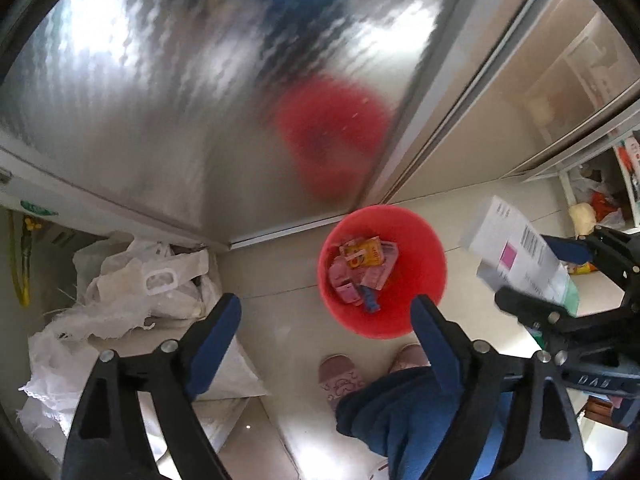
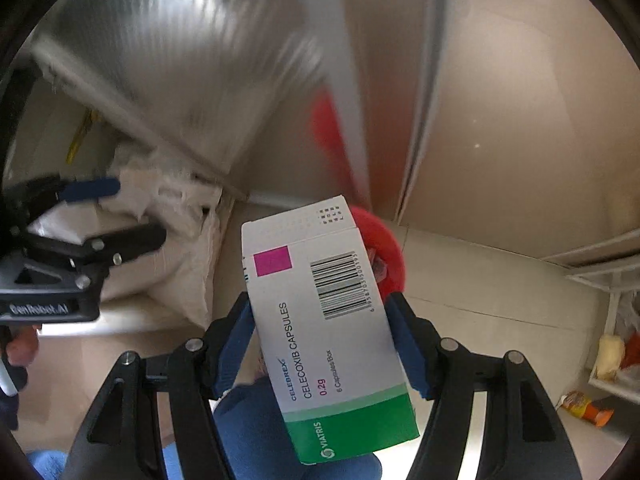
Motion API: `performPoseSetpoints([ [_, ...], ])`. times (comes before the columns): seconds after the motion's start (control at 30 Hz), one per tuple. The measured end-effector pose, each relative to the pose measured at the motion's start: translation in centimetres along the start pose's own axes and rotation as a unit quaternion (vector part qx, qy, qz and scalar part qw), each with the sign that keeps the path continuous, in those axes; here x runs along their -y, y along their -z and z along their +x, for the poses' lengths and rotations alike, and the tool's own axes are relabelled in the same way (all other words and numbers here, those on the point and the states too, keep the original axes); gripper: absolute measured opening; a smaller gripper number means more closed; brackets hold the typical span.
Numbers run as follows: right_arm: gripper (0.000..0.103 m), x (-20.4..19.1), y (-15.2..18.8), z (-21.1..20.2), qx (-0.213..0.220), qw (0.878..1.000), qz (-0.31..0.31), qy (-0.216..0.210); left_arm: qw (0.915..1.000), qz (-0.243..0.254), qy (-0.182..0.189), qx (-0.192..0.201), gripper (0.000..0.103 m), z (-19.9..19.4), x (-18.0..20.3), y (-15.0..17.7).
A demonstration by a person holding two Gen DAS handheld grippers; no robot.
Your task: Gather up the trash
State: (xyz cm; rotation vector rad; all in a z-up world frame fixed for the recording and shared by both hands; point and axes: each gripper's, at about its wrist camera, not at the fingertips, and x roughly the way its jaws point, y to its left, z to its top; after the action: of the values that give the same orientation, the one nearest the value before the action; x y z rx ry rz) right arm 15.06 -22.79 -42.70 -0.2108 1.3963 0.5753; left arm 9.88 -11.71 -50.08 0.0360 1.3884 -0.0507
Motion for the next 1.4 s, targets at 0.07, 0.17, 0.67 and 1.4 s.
performPoseSetpoints([
  [0.07,0.065,-0.6,0.0,0.4,0.0,1.0,-0.017,0.019,1.0,-0.002,0.005,-0.003,0.086,0.2,-0.3,0.3],
  [0.17,0.092,-1.2,0.4,-0.1,0.003,0.999,-0.027,0.022,0.9999,0.007,-0.007,0.0,0.086,-0.2,-0.3,0.6],
  [0.67,0.102,-1.5,3.2,-15.5,0.065,0.992,0.075,0.075,0.998,0.037,0.037,0.035,0.086,-14.0,1.5,1.8],
  [1.4,0.102,-6.4,5.9,-32.8,0.189,0.964,0.117,0.145,0.985,0.062,0.045,0.154,0.09,-31.9,3.5,2.9],
])
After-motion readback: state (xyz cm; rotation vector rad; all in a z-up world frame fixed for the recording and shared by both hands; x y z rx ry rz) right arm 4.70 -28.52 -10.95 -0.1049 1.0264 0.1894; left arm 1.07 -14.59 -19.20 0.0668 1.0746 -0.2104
